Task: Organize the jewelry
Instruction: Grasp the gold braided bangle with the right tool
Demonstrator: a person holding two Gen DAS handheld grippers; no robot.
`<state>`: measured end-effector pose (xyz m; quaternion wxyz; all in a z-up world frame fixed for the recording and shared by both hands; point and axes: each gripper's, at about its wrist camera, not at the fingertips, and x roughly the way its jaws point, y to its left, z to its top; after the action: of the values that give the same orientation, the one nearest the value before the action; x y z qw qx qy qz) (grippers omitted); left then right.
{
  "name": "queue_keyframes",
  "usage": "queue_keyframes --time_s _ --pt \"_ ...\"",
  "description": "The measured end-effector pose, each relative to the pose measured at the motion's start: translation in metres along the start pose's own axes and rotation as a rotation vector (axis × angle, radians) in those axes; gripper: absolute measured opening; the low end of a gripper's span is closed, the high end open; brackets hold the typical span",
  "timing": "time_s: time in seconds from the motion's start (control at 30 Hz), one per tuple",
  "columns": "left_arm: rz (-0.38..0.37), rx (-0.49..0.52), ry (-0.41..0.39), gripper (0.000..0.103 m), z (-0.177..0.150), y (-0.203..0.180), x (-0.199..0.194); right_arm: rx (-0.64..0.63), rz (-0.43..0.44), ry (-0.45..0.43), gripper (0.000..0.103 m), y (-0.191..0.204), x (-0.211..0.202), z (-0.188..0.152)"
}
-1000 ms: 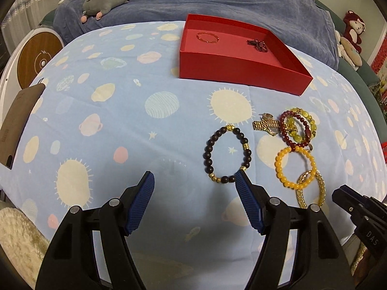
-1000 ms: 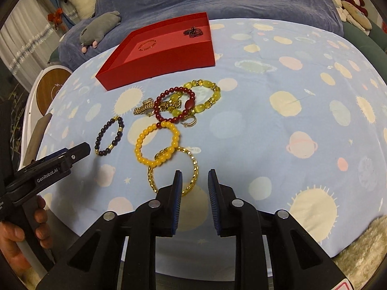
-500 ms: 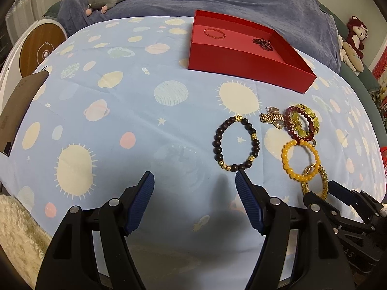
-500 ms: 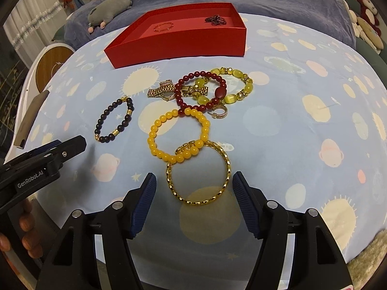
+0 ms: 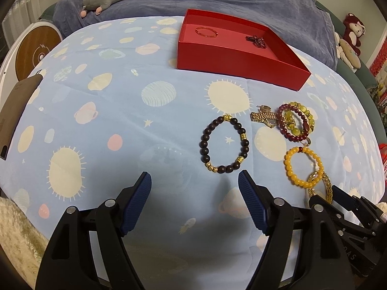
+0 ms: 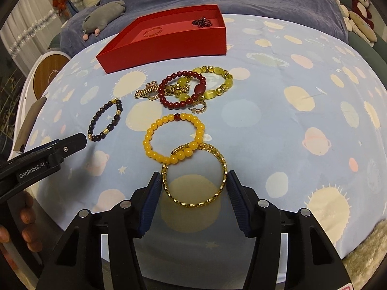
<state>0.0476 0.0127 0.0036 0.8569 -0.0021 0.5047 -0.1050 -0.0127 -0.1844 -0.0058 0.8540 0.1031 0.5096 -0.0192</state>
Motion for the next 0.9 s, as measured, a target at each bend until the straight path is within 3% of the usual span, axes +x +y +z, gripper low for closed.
queue_keyframes --time_s 0.2,0.4,0.77,0.9 --pt "-0.003 0.004 0.001 0.071 0.0 -0.006 0.001 0.029 0.064 -0.022 0.053 -0.006 -0.016 0.004" --pt "-0.006 -0.001 0.008 0.071 -0.003 -0.009 0.001 -0.078 -0.085 0.052 0.053 0.002 -0.003 -0.003" --pt "-0.012 -0.005 0.007 0.071 -0.003 -0.009 0.001 0.085 -0.162 0.033 0.053 -0.034 -0.003 -0.002" --pt "-0.019 -0.011 0.01 0.071 -0.001 -0.01 0.003 0.127 -0.139 0.032 0.053 -0.04 -0.006 -0.001"
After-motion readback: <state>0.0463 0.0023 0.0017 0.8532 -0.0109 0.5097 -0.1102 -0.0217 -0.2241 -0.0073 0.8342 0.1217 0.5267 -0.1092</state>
